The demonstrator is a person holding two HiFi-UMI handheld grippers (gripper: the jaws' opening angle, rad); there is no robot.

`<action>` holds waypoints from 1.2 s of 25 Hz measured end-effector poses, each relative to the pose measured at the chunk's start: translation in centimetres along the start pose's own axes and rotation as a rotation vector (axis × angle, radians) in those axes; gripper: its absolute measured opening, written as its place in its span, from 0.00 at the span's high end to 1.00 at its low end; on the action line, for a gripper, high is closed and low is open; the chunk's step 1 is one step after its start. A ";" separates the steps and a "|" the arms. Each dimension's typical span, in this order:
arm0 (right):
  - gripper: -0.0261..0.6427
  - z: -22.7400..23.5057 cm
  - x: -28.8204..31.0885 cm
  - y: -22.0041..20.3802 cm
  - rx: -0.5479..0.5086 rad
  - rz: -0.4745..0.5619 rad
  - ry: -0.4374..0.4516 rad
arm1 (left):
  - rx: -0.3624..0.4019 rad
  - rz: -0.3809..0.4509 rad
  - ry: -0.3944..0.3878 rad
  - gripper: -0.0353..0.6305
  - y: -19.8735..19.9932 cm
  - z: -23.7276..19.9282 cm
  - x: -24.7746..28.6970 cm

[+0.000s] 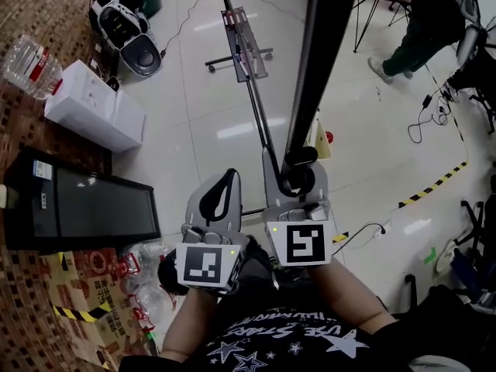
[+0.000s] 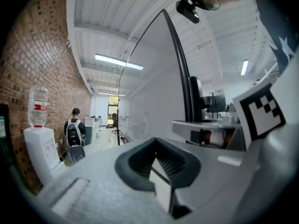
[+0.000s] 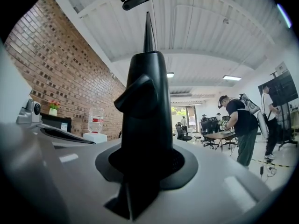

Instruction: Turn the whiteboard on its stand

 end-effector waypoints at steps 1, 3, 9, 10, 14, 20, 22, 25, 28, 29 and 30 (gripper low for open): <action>0.77 0.0 -0.5 0.0 0.002 -0.002 0.001 | 0.003 0.003 0.015 0.94 0.0 0.2 -0.1; 0.77 0.0 -1.5 0.1 0.003 -0.001 -0.001 | 0.006 0.003 0.044 0.94 0.1 0.4 -0.4; 0.76 0.0 -4.6 0.3 0.018 0.000 -0.005 | 0.021 0.031 0.080 0.94 0.7 1.6 -1.9; 0.76 0.0 -5.0 0.3 0.019 -0.001 -0.006 | 0.022 0.040 0.081 0.94 0.9 1.7 -2.1; 0.76 -0.4 -6.6 0.4 0.019 -0.006 -0.009 | 0.020 0.043 0.056 0.94 0.5 2.5 -3.1; 0.76 -0.4 -9.4 0.4 0.023 -0.013 -0.012 | -0.005 0.025 -0.015 0.94 -0.9 4.8 -3.6; 0.77 -0.2 -10.4 0.4 0.019 -0.019 -0.022 | -0.006 0.017 -0.049 0.94 -1.0 5.7 -3.6; 0.77 -0.1 -11.1 0.5 0.007 -0.018 -0.028 | -0.013 0.024 -0.081 0.94 -0.8 6.3 -3.9; 0.77 -0.2 -11.6 0.4 0.001 -0.023 -0.025 | -0.032 0.033 -0.100 0.94 -0.6 6.7 -4.2; 0.77 -0.2 -11.7 0.4 -0.004 -0.026 -0.024 | -0.036 0.028 -0.104 0.94 -0.6 6.9 -4.4; 0.77 -0.2 -11.8 0.3 -0.007 -0.029 -0.023 | -0.037 0.021 -0.105 0.94 -0.6 7.1 -4.6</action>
Point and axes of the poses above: the fingertips, and each gripper's own axes: x forward along the fingers, z to its right, y out of its top, the point moved 1 cm from there along -x, backward along the fingers, and after that the axes turned 8 degrees about -x, right-handed, at the moved point
